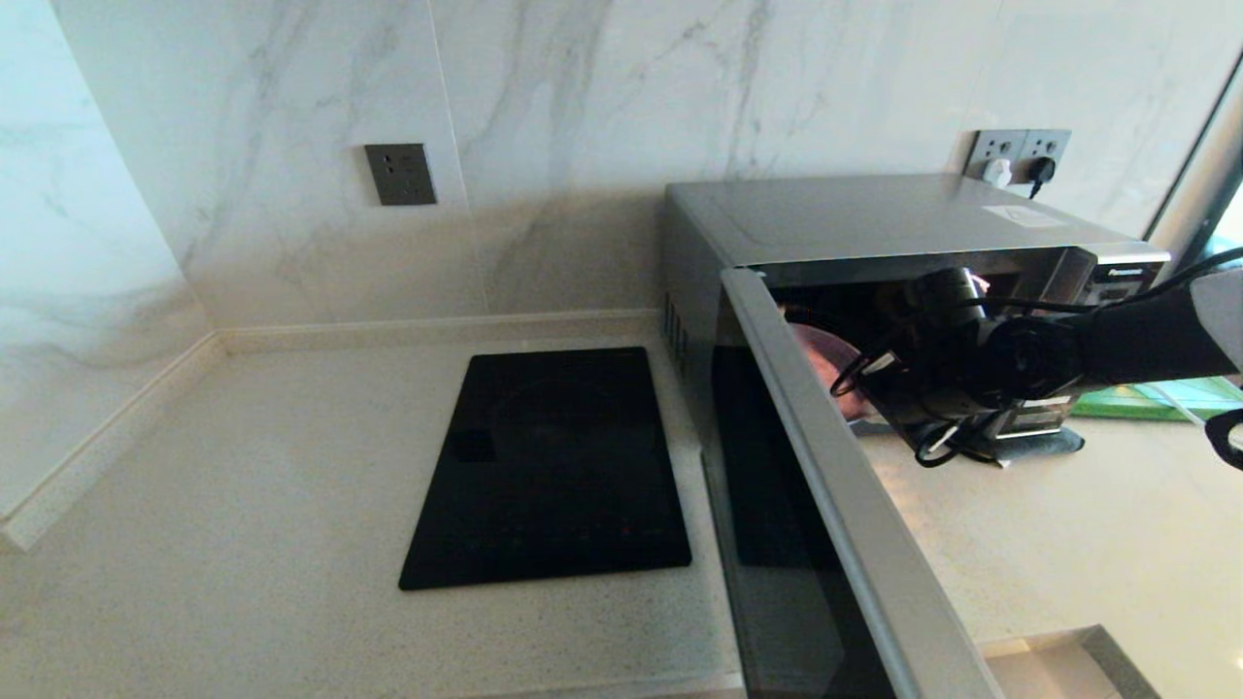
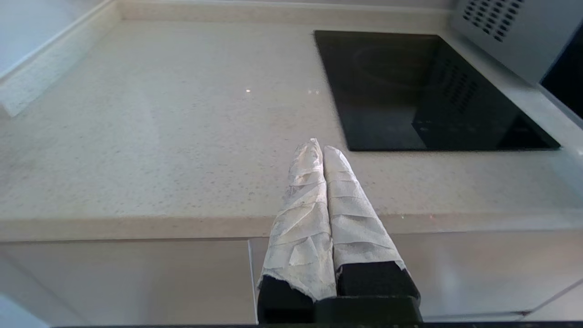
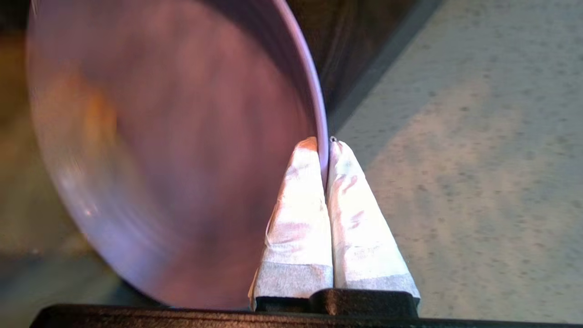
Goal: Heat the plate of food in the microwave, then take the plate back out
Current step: Take the plate out of the microwave
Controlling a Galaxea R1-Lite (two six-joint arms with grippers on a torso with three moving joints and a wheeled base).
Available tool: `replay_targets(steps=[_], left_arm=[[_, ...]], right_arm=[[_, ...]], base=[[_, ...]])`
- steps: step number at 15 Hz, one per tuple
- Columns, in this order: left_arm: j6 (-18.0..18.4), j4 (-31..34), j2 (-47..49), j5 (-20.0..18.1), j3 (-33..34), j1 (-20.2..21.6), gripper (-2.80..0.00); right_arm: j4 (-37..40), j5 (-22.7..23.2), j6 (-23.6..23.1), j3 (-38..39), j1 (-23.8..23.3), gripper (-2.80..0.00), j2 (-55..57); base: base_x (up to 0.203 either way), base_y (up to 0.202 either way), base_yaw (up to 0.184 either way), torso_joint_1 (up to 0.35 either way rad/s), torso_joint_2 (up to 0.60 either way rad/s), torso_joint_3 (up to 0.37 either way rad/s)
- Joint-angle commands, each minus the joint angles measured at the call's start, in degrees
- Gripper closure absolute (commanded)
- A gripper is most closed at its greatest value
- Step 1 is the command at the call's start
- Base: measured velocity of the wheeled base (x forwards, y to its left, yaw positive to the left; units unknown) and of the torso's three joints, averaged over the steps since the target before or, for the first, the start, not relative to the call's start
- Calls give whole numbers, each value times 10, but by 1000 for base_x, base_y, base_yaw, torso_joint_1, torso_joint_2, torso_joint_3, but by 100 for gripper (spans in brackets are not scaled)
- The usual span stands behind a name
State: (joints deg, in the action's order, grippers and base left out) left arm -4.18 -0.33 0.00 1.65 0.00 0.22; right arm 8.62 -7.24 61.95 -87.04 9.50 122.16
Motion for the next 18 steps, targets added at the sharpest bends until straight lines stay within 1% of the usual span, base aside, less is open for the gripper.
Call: replay_targets(steps=[1, 12, 18], left_arm=[[0, 0, 1, 0, 0, 0, 0], [0, 0, 1, 0, 0, 0, 0], [0, 0, 1, 0, 0, 0, 0]], right_arm=[[1, -1, 4, 0, 0, 0, -11], [4, -1, 3, 5, 0, 0, -30], [16, -4, 4, 43, -1, 0, -81]], base=[[0, 0, 0, 0, 0, 0], [0, 0, 0, 0, 0, 0], [0, 0, 0, 0, 0, 0]])
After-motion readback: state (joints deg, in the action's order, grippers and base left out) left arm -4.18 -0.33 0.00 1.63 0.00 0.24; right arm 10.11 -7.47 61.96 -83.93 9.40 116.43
